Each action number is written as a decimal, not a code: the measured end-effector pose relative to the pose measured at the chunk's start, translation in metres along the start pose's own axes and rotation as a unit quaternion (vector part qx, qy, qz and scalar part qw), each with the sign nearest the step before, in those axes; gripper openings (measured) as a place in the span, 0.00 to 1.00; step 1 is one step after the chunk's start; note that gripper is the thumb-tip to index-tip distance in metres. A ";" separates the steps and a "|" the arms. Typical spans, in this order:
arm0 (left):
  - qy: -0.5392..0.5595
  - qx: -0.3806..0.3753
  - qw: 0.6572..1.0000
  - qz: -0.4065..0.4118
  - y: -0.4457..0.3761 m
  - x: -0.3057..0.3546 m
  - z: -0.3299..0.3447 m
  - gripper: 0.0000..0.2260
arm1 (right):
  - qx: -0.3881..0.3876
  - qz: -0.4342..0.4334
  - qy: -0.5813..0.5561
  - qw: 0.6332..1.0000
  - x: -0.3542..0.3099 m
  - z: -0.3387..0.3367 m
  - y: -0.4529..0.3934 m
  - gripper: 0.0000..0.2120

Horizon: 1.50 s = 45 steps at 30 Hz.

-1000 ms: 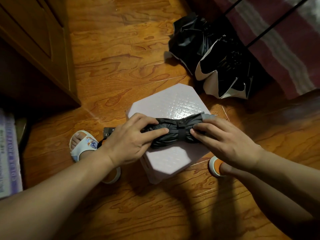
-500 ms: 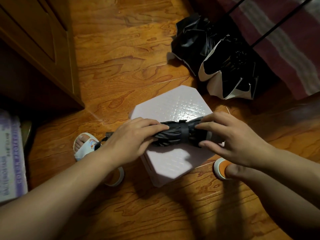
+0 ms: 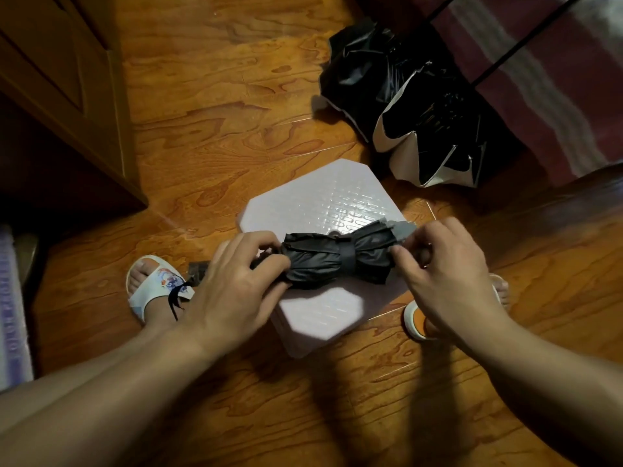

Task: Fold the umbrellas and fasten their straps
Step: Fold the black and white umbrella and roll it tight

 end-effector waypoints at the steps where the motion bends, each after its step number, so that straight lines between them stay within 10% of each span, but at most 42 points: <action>1: -0.002 0.009 1.000 -0.024 0.005 0.002 -0.003 0.12 | 0.002 0.018 -0.019 1.000 0.007 0.000 0.001 0.07; 7: 0.200 0.004 0.930 -0.307 0.027 -0.023 0.013 0.08 | -0.019 0.089 -0.071 0.993 0.024 0.009 0.003 0.12; 12: 0.299 0.041 0.877 -0.374 0.020 -0.031 0.009 0.16 | -0.062 0.085 -0.007 0.994 0.014 0.015 -0.003 0.15; 17: 0.092 0.020 0.959 -0.268 -0.008 -0.015 0.002 0.11 | -0.079 0.100 -0.056 0.990 0.015 0.013 -0.010 0.16; 23: 0.092 0.009 0.996 -0.018 -0.014 0.000 0.002 0.10 | -0.086 0.102 -0.058 0.989 0.018 0.017 -0.015 0.15; 34: 0.045 0.005 0.997 0.056 -0.021 0.004 0.007 0.09 | -0.140 0.064 0.020 0.988 0.009 0.019 -0.025 0.12; 45: 0.071 -0.034 0.996 0.052 -0.029 -0.013 0.008 0.15 | -0.012 0.012 -0.025 1.000 -0.001 0.002 -0.012 0.14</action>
Point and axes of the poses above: each hand's wrist, its own y-axis away from the middle knuckle, its own z-axis out of the palm, x = y × z, the point moved 10 cm from there along -y, towards the middle knuckle, and after that the axes turned 8 degrees about -x, right-handed, at the moved point
